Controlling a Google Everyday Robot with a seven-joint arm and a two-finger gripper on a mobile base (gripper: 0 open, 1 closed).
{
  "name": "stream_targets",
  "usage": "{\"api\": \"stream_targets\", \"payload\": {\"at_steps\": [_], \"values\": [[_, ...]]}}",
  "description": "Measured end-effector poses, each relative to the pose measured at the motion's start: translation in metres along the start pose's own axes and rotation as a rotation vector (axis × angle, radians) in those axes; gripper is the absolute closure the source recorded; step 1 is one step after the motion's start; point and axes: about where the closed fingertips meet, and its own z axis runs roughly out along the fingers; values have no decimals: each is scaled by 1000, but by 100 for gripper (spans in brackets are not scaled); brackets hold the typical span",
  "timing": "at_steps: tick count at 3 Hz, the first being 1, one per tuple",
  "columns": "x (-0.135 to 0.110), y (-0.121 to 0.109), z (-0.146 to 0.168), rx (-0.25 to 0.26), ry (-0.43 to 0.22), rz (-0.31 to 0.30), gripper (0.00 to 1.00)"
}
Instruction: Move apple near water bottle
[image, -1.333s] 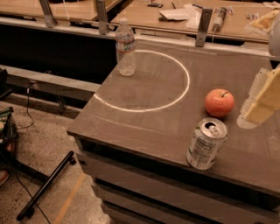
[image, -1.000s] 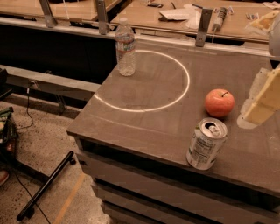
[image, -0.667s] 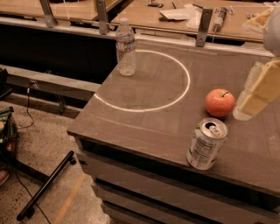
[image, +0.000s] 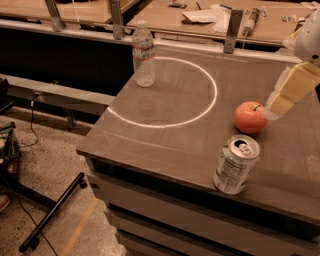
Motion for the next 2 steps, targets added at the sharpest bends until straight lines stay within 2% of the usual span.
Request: {"api": "stream_targets", "payload": {"at_steps": [1, 2], "values": [[16, -8, 30, -31, -32, 70, 0], [33, -7, 74, -53, -71, 141, 0]]}}
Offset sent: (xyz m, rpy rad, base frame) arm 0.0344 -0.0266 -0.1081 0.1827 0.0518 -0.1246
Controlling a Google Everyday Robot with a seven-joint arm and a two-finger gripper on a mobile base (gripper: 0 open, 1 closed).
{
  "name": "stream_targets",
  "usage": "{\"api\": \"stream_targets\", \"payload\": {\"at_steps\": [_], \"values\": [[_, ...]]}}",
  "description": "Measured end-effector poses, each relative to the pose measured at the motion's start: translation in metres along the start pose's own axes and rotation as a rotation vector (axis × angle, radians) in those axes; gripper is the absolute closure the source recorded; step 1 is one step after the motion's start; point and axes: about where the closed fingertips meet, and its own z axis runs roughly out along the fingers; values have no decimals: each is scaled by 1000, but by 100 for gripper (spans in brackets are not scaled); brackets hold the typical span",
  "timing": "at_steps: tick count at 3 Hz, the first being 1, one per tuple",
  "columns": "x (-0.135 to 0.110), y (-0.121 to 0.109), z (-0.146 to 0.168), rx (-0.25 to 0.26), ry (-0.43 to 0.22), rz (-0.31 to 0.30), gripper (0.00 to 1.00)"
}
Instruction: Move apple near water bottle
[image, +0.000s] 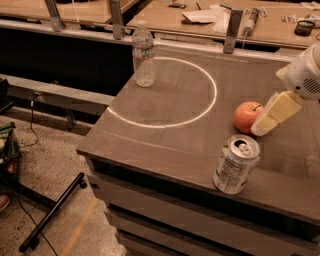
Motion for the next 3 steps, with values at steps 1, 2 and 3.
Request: {"api": "stream_targets", "payload": {"at_steps": [1, 2, 3], "values": [[10, 4, 25, -18, -13, 31, 0], [14, 6, 53, -45, -24, 74, 26], [12, 8, 64, -57, -26, 82, 49]]}}
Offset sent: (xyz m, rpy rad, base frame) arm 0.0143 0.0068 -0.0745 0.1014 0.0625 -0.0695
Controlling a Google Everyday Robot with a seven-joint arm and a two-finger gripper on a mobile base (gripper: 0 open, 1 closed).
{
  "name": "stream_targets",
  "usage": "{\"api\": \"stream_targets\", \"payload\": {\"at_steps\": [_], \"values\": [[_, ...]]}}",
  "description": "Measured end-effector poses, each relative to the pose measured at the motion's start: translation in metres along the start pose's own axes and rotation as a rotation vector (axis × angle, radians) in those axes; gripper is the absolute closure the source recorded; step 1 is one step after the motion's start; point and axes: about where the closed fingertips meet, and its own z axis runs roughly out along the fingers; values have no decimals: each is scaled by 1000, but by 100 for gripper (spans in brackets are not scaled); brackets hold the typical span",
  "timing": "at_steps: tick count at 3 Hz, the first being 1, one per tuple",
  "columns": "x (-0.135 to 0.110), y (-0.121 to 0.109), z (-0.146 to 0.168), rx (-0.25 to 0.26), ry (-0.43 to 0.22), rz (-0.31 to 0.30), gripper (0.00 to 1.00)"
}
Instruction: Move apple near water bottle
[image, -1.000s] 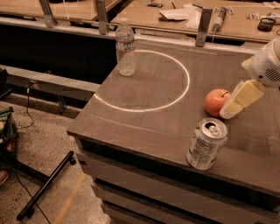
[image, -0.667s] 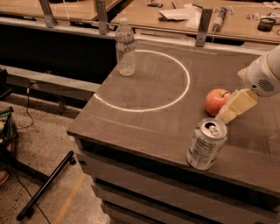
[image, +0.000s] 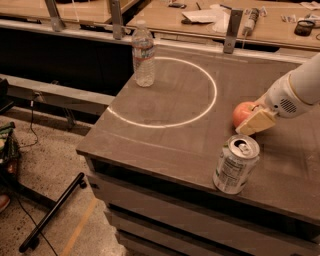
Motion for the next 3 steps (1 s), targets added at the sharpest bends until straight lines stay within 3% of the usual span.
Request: {"api": "stream_targets", "payload": {"at_steps": [1, 2, 3], "values": [[-15, -2, 2, -16, -44, -8, 72], [-59, -4, -3, -36, -116, -65, 95], [-130, -7, 4, -43, -147, -148, 100]]}}
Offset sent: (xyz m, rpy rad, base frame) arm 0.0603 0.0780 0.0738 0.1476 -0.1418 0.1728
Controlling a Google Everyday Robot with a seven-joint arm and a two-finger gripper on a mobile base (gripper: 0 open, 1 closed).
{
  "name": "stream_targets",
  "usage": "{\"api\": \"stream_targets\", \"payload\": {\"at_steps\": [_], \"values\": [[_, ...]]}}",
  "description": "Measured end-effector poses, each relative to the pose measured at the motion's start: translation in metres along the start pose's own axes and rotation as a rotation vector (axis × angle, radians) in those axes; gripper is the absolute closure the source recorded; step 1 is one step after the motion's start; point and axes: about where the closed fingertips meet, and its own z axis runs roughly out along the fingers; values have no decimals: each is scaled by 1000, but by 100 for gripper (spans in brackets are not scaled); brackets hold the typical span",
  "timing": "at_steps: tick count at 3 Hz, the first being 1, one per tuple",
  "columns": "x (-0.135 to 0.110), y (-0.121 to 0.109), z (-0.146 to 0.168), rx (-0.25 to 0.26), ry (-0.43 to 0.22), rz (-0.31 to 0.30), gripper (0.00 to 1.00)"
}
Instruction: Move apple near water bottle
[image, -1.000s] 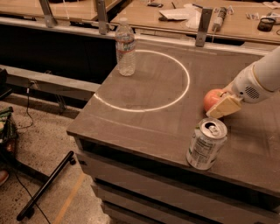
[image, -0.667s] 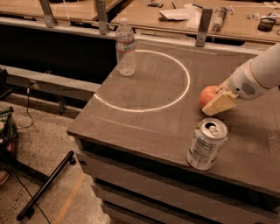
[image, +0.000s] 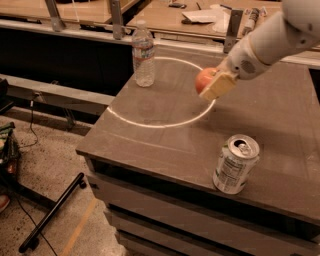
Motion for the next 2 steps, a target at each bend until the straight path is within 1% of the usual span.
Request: {"api": "stream_targets", "payload": {"at_steps": [1, 2], "values": [[-50, -9, 31, -1, 0, -35, 100], [-71, -16, 63, 30, 7, 12, 100]]}}
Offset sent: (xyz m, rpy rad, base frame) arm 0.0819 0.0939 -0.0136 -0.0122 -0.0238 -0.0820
